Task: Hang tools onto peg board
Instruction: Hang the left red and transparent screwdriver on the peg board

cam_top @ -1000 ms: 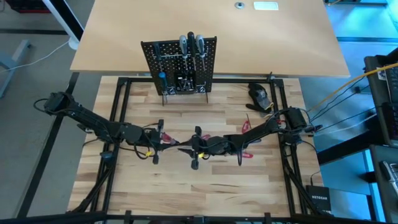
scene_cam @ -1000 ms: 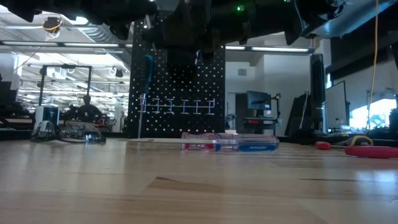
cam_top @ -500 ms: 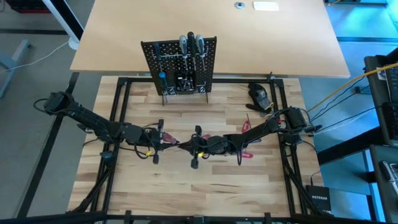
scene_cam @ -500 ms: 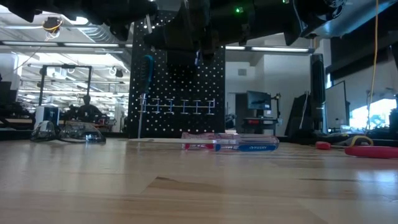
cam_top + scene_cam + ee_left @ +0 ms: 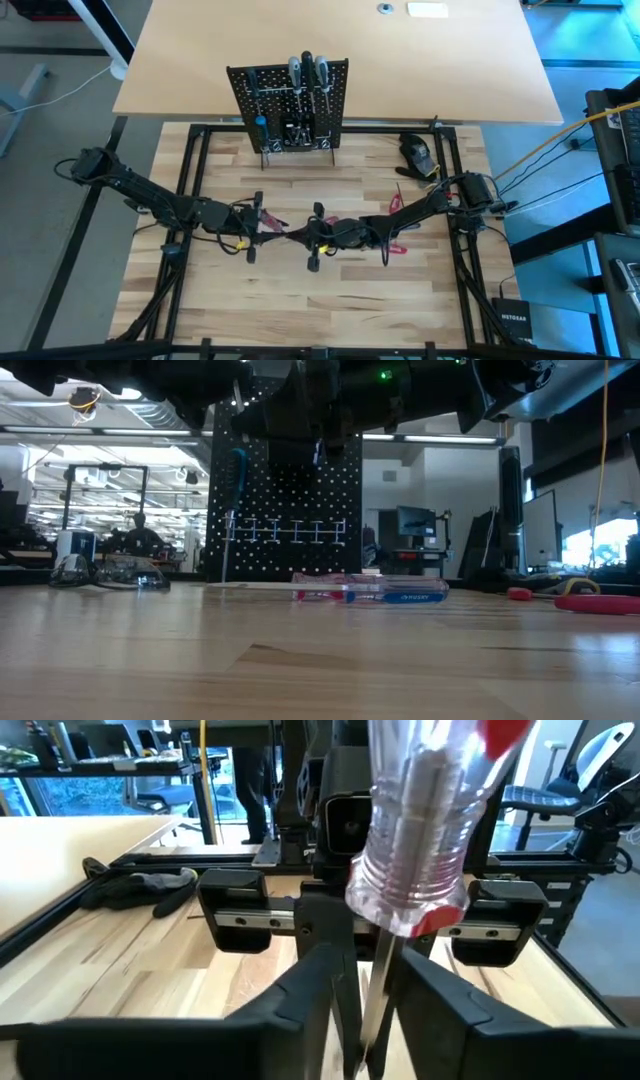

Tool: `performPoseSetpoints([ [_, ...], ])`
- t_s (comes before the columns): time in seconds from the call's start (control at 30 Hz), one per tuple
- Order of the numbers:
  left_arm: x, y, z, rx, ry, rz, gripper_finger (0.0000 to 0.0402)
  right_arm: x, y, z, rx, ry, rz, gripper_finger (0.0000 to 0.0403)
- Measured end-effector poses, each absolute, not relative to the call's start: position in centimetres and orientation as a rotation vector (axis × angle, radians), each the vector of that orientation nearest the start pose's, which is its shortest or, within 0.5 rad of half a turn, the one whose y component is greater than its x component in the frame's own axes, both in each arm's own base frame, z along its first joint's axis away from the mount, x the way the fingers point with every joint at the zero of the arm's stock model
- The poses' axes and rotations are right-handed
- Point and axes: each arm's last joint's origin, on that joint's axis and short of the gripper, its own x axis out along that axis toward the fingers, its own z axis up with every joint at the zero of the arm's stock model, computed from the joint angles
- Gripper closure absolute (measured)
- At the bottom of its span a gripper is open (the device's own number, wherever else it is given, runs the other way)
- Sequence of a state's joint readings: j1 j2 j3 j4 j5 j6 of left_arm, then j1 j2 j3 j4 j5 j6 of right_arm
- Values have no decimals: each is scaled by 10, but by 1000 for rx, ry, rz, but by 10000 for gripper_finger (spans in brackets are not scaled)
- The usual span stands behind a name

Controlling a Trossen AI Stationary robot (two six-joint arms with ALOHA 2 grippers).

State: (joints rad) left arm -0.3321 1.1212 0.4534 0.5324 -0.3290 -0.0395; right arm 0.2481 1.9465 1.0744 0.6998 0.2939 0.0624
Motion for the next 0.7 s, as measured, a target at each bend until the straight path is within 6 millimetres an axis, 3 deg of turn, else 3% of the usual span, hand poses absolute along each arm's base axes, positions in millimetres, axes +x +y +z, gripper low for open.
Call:
performPoseSetpoints([
  [0.2,215,-65,224,25,187,-1,278,404,94,184,15,164,-51,398],
  [0.4,199,-59,235,25,218,0,278,404,94,184,14,164,-51,398],
  [0.7,179,-54,255,-51,133,-65,278,404,94,184,14,162,-51,397],
])
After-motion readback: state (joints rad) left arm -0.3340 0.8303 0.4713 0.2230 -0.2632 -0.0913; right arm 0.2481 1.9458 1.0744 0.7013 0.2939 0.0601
